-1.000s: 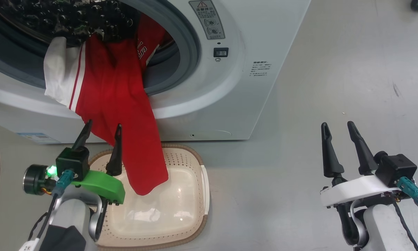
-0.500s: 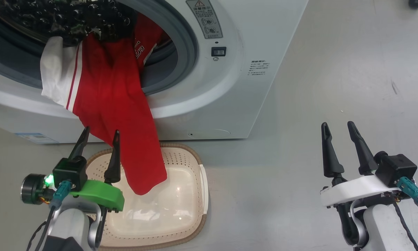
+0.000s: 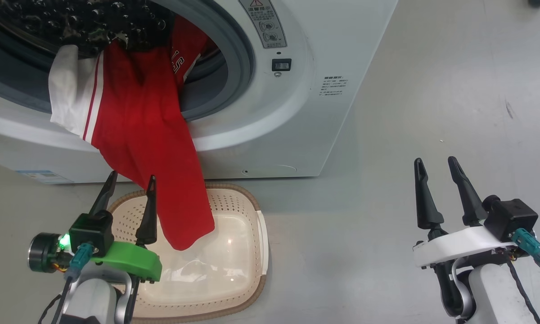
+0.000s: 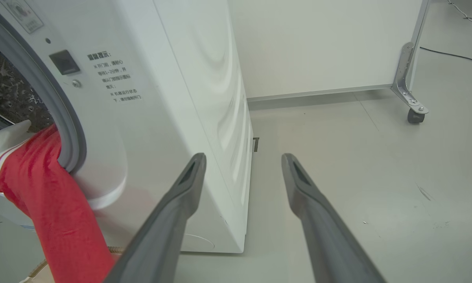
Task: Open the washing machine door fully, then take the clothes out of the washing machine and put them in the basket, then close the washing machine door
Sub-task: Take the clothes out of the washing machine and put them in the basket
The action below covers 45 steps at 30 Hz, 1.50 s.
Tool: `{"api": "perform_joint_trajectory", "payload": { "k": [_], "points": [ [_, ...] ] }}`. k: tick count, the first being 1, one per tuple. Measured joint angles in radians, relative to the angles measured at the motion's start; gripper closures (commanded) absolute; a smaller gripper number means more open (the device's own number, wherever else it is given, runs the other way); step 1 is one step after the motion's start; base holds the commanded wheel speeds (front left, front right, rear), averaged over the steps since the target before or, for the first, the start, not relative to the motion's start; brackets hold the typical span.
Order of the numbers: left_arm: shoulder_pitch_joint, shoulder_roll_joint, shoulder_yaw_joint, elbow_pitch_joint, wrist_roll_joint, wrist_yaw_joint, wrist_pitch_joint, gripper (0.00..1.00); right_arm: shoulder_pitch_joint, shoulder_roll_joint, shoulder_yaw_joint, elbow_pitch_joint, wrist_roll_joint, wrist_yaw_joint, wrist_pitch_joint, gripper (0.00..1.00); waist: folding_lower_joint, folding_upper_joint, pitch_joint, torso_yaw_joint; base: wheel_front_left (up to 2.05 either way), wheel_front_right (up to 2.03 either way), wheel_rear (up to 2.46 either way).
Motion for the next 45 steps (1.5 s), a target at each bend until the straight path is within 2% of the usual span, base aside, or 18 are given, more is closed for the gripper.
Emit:
{"api": "perform_joint_trajectory", "payload": {
  "k": [8, 16, 38, 45],
  "points": [
    [0.033, 0.001, 0.036, 0.036, -0.010, 0.023, 0.001, 0.00, -0.001, 0.004, 0.023, -0.002, 0.000, 0.000, -0.002, 0.00, 0.0000, 0.0000, 0.008, -0.013, 0.00, 0.00, 0.00],
    [0.023, 0.003, 0.068, 0.069, -0.050, 0.033, 0.063, 0.00, -0.002, 0.006, 0.033, -0.002, 0.000, 0.000, -0.003, 0.00, 0.0000, 0.0000, 0.028, -0.047, 0.00, 0.00, 0.00],
    [-0.184, 0.037, 0.133, 0.200, -0.116, 0.049, 0.226, 0.00, -0.029, 0.013, 0.056, 0.004, 0.000, 0.002, -0.003, 0.00, 0.0000, 0.0000, 0.084, -0.141, 0.00, 0.00, 0.00],
    [-0.237, 0.069, 0.144, 0.247, -0.114, 0.059, 0.256, 0.00, -0.034, 0.014, 0.058, 0.005, 0.000, 0.002, -0.003, 0.00, 0.0000, 0.0000, 0.100, -0.155, 0.00, 0.00, 0.00]
  ]
}}
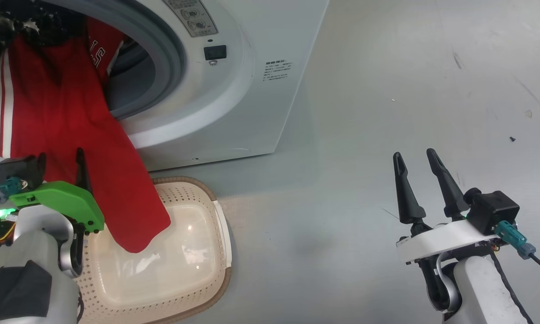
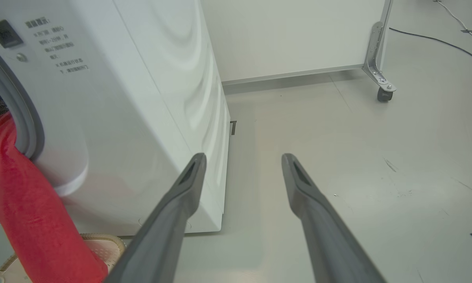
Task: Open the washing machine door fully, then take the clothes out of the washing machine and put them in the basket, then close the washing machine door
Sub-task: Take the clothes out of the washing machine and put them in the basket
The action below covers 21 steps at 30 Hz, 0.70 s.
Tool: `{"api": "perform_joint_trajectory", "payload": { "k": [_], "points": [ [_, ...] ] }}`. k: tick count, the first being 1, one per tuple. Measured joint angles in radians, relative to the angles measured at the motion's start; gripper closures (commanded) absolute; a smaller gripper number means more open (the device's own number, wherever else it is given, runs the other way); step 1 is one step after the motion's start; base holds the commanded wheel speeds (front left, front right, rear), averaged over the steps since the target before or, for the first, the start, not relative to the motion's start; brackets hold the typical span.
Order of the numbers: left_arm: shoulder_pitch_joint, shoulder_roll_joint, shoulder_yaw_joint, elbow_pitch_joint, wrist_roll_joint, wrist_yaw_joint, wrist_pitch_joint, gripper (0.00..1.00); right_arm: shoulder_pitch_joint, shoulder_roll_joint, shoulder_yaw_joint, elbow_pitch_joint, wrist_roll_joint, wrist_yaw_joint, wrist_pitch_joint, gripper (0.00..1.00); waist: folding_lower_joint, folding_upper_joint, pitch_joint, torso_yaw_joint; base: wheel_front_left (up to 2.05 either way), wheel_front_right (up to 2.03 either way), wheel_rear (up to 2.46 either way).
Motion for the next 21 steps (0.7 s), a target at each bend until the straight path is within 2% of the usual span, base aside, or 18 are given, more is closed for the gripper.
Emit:
{"api": "perform_joint_trajectory", "payload": {
  "k": [21],
  "points": [
    [-0.150, 0.003, 0.047, 0.144, -0.051, 0.012, 0.063, 0.00, -0.029, 0.002, 0.007, 0.000, 0.000, 0.001, 0.000, 0.00, 0.0000, 0.0000, 0.044, -0.028, 0.00, 0.00, 0.00]
  ]
}}
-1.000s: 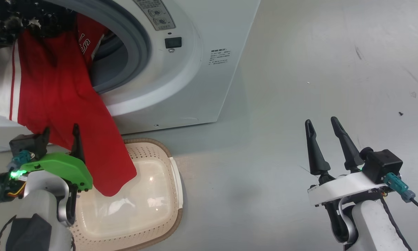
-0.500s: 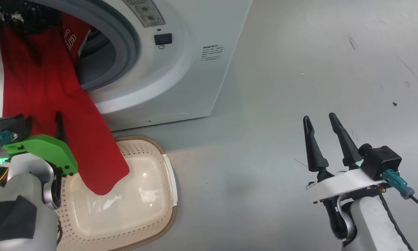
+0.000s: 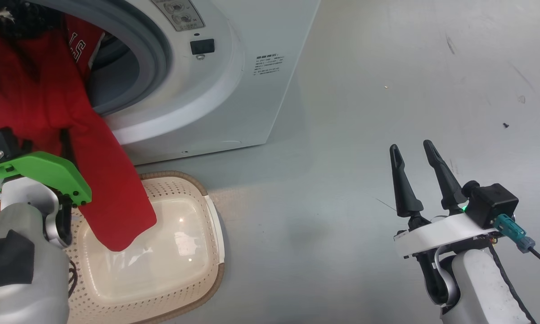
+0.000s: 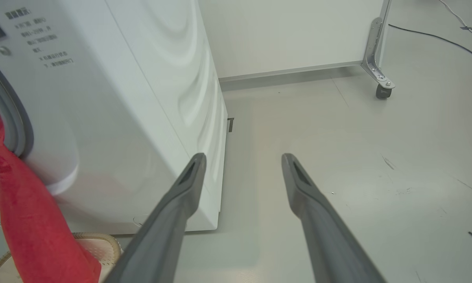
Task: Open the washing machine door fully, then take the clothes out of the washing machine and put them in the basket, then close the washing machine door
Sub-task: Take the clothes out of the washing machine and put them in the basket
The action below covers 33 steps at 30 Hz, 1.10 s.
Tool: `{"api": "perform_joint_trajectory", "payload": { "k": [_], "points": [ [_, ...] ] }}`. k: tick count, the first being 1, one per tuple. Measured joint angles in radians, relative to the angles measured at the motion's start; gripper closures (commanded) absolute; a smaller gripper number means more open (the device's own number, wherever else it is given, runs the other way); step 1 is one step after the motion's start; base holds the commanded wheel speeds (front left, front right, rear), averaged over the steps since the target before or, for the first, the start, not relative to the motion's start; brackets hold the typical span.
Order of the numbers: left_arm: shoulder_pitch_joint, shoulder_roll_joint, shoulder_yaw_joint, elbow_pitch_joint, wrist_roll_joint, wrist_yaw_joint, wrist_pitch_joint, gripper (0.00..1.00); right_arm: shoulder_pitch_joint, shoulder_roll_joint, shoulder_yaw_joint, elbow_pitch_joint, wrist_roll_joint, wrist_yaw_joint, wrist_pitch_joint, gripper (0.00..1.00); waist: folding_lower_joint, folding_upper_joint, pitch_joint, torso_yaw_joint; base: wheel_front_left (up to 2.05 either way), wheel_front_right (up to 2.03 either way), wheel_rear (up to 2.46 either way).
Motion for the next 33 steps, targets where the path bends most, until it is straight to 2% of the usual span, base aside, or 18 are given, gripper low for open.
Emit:
{"api": "perform_joint_trajectory", "payload": {
  "k": [2, 3, 4, 5, 11, 18, 33],
  "points": [
    [-0.007, -0.004, 0.002, 0.010, -0.004, 0.000, 0.000, 0.00, 0.000, 0.000, 0.000, 0.000, 0.000, 0.000, 0.000, 0.00, 0.0000, 0.0000, 0.001, -0.001, 0.00, 0.00, 0.00],
    [-0.010, -0.006, 0.004, 0.016, -0.012, 0.000, 0.005, 0.67, 0.000, 0.000, 0.000, 0.000, 0.000, 0.000, 0.000, 0.00, 0.0000, 0.0000, 0.002, -0.002, 0.00, 0.00, 0.00],
    [-0.014, -0.007, 0.006, 0.023, -0.017, -0.002, 0.007, 0.67, 0.000, 0.000, 0.000, 0.000, 0.000, 0.000, 0.000, 0.00, 0.0000, 0.0000, 0.003, -0.002, 0.00, 0.00, 0.00],
    [-0.019, -0.008, 0.006, 0.028, -0.021, -0.004, 0.007, 1.00, 0.000, 0.000, 0.000, 0.000, 0.000, 0.000, 0.000, 0.00, 0.0000, 0.0000, 0.004, -0.002, 0.00, 0.00, 0.00],
    [-0.030, -0.014, 0.005, 0.044, -0.021, -0.014, 0.002, 1.00, 0.000, 0.001, -0.001, 0.000, 0.000, 0.005, 0.000, 0.00, 0.0000, 0.0000, 0.007, -0.002, 0.00, 0.00, 0.00],
    [-0.031, -0.025, -0.013, 0.062, -0.022, -0.042, -0.061, 1.00, -0.006, 0.001, -0.017, -0.003, -0.002, 0.005, 0.000, 0.00, 0.0000, 0.0000, 0.002, 0.009, 0.00, 0.00, 0.00],
    [0.022, -0.029, -0.067, 0.003, 0.028, -0.113, -0.299, 1.00, 0.000, 0.001, -0.037, 0.009, -0.005, 0.005, 0.000, 0.00, 0.0000, 0.0000, -0.062, 0.063, 0.00, 0.00, 0.00]
  ]
}}
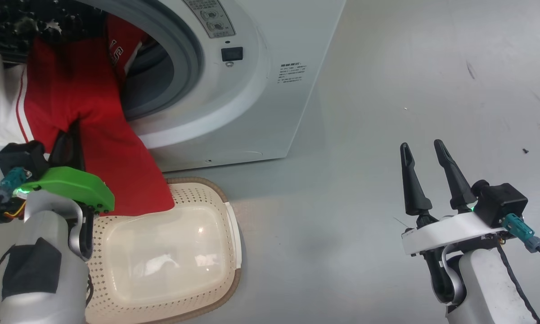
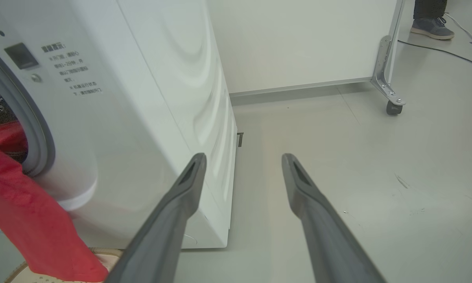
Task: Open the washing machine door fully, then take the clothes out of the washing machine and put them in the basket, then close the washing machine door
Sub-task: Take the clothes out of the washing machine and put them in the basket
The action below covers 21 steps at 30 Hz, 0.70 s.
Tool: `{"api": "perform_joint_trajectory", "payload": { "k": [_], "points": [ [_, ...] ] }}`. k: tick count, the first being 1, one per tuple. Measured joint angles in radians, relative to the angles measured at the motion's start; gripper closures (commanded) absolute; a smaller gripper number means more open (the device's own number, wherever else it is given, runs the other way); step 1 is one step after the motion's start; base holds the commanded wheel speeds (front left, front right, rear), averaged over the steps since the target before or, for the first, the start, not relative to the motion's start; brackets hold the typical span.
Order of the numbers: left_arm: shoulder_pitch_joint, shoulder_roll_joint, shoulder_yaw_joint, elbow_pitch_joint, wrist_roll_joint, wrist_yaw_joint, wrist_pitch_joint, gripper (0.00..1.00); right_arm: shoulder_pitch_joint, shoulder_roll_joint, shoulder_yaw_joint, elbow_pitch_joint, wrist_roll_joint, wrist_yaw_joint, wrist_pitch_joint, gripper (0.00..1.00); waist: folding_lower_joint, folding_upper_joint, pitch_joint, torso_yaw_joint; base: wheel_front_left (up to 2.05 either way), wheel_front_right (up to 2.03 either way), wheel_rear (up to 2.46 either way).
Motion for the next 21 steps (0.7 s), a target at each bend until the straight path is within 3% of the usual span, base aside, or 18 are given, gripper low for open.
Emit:
{"api": "perform_joint_trajectory", "payload": {
  "k": [9, 21],
  "points": [
    [0.091, 0.017, -0.027, -0.101, 0.043, -0.012, -0.021, 1.00, 0.027, -0.005, -0.008, 0.008, -0.005, 0.000, 0.000, 0.00, 0.0000, 0.0000, -0.049, 0.035, 0.00, 0.00, 0.00],
    [0.125, 0.026, -0.032, -0.405, 0.101, -0.023, -0.020, 1.00, 0.047, -0.011, -0.023, 0.008, -0.006, 0.000, 0.000, 0.00, 0.0000, 0.0000, -0.087, 0.083, 0.00, 0.00, 0.00]
  ]
}}
